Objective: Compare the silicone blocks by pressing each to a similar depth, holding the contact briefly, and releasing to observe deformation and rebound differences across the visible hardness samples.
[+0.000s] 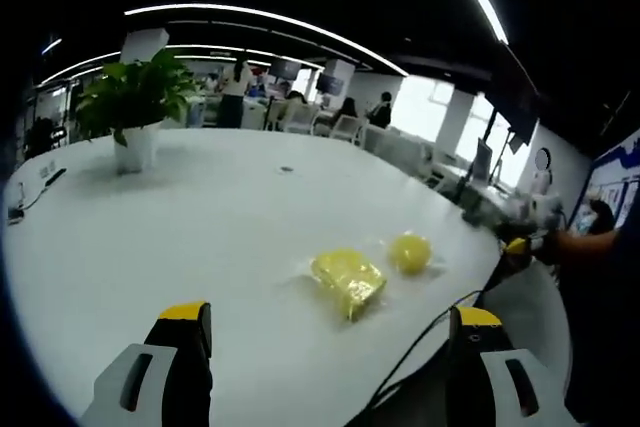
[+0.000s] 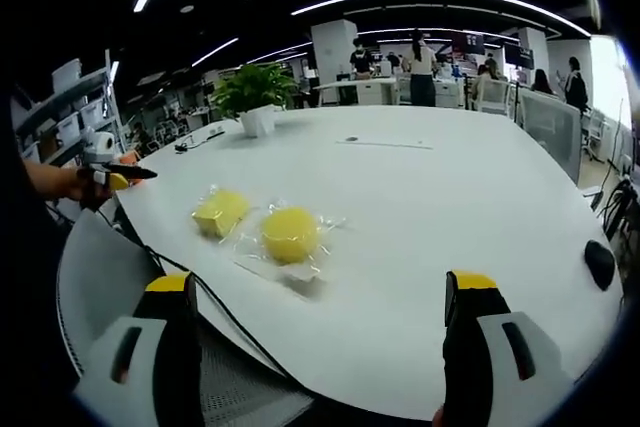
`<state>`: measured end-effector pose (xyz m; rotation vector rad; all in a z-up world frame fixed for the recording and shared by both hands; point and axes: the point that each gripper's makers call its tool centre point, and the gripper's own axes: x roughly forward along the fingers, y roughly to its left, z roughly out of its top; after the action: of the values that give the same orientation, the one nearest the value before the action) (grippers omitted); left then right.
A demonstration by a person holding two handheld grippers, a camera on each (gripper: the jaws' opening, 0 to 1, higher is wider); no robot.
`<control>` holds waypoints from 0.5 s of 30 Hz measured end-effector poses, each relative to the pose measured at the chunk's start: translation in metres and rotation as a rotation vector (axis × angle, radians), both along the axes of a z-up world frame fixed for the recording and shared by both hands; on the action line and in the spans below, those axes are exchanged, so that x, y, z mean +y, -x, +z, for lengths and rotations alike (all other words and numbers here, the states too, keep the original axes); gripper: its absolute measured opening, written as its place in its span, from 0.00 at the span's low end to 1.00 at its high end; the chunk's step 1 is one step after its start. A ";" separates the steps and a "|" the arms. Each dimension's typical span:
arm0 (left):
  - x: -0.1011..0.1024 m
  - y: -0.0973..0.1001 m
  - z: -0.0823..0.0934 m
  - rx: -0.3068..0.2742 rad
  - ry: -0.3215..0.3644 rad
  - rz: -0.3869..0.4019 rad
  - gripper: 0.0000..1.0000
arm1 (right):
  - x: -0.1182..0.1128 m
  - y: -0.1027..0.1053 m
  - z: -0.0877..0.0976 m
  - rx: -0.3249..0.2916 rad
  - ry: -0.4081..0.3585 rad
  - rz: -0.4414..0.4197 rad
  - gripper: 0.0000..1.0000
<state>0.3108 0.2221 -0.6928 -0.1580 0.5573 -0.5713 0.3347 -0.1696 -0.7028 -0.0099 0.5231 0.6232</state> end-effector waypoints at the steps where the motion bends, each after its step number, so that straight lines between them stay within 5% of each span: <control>1: -0.001 0.000 -0.001 -0.003 -0.011 -0.003 1.00 | 0.001 0.001 0.000 0.000 0.002 0.001 0.96; 15: 0.017 -0.003 0.002 -0.015 0.012 0.057 1.00 | -0.010 0.002 -0.002 0.012 0.000 -0.038 0.96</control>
<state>0.3136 0.2390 -0.6904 -0.1799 0.5332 -0.5203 0.3328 -0.1797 -0.7048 0.0039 0.5337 0.5864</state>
